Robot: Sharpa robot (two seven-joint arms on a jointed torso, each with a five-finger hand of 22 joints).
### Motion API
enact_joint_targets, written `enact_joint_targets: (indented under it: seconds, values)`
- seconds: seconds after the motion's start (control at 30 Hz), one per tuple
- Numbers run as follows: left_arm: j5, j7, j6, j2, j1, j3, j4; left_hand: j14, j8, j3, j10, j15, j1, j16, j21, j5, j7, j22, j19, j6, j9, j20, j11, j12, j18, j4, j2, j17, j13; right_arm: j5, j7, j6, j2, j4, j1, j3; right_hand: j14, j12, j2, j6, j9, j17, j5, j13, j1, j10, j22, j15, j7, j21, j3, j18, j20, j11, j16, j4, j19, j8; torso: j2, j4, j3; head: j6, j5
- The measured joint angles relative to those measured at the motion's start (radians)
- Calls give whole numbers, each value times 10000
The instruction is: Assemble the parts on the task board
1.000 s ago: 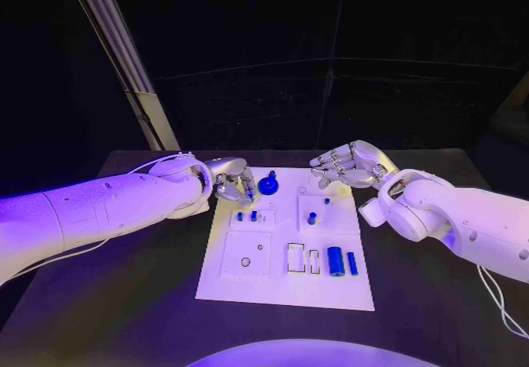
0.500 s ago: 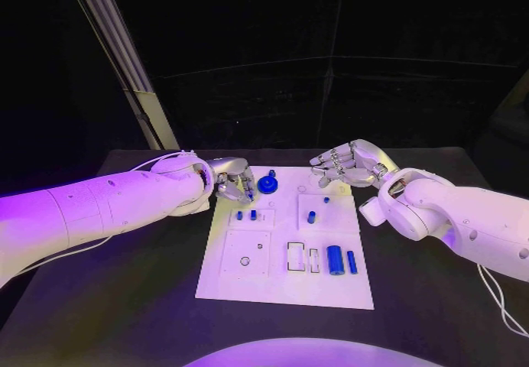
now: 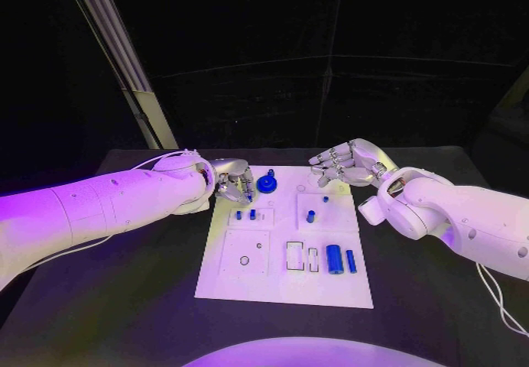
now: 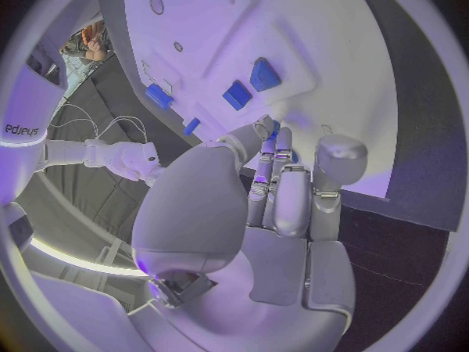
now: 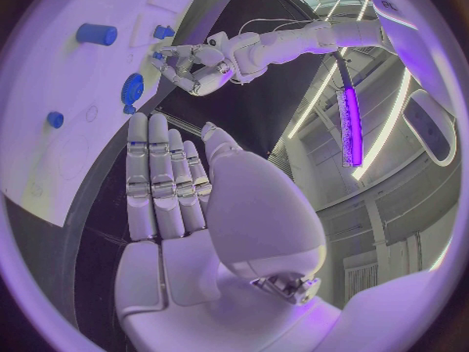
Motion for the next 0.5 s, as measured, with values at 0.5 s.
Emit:
enact_joint_targets:
  seconds: [0.5]
  values:
    - [-61,-66,87,96,6,3,-69,0,-29,25,0,0,-61,0,0,0,36,1,0,35,-14,0,0,0,1,-28,34,1,0,0,0,1,9,-4,0,0,0,0,0,0,0,0,0,0,0,0,1,0,0,0,0,0,0,0,0,0,0,0,-3,10,-3,-12,17]
